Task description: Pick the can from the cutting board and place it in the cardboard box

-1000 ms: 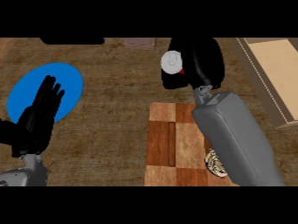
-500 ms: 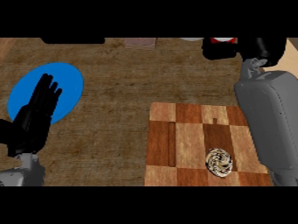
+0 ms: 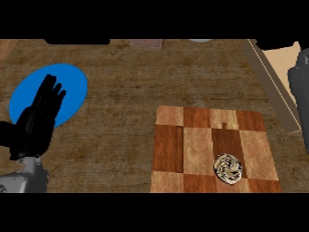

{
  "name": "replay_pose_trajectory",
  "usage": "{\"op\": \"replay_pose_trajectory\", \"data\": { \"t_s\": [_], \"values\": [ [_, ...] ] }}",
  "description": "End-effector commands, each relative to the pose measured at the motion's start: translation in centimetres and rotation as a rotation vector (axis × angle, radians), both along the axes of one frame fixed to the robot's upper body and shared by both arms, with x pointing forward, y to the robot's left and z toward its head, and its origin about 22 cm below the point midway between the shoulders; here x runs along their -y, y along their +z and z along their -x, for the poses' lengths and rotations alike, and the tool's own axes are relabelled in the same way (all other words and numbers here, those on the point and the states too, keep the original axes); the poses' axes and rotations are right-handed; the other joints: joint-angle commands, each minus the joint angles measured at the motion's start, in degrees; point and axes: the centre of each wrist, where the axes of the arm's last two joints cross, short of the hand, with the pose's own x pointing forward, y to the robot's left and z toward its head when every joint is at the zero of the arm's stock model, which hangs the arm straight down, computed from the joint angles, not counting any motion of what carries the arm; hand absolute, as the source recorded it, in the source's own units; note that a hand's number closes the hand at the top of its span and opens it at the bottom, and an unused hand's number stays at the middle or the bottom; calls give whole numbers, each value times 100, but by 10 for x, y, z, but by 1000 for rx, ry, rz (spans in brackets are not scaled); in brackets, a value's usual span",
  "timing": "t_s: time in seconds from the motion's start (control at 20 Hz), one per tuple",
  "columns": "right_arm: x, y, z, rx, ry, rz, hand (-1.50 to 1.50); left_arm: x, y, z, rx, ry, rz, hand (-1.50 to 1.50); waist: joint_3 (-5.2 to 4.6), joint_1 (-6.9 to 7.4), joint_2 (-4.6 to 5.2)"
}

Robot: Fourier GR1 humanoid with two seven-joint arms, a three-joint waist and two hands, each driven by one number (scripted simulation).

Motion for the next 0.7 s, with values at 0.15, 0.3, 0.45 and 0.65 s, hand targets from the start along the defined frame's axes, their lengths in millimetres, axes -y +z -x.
{"op": "replay_pose_trajectory", "data": {
  "t_s": [0.15, 0.3, 0.45, 0.65],
  "values": [
    [56, -39, -19, -33, -63, 104, 150, -19, 10, -11, 2, -6, -9, 0, 2, 78, 37],
    [83, -39, -21, -69, -97, 132, 150, -6, -8, -2, 5, -17, -7, 0, 1, 69, 26],
    [99, -61, -19, -117, -82, 142, 150, 24, -10, -8, 10, -17, 12, 0, 4, 67, 39],
    [119, -71, -17, -452, -165, 252, 150, 7, -1, -8, 19, -43, 2, 0, -1, 241, 110]
  ]
}}
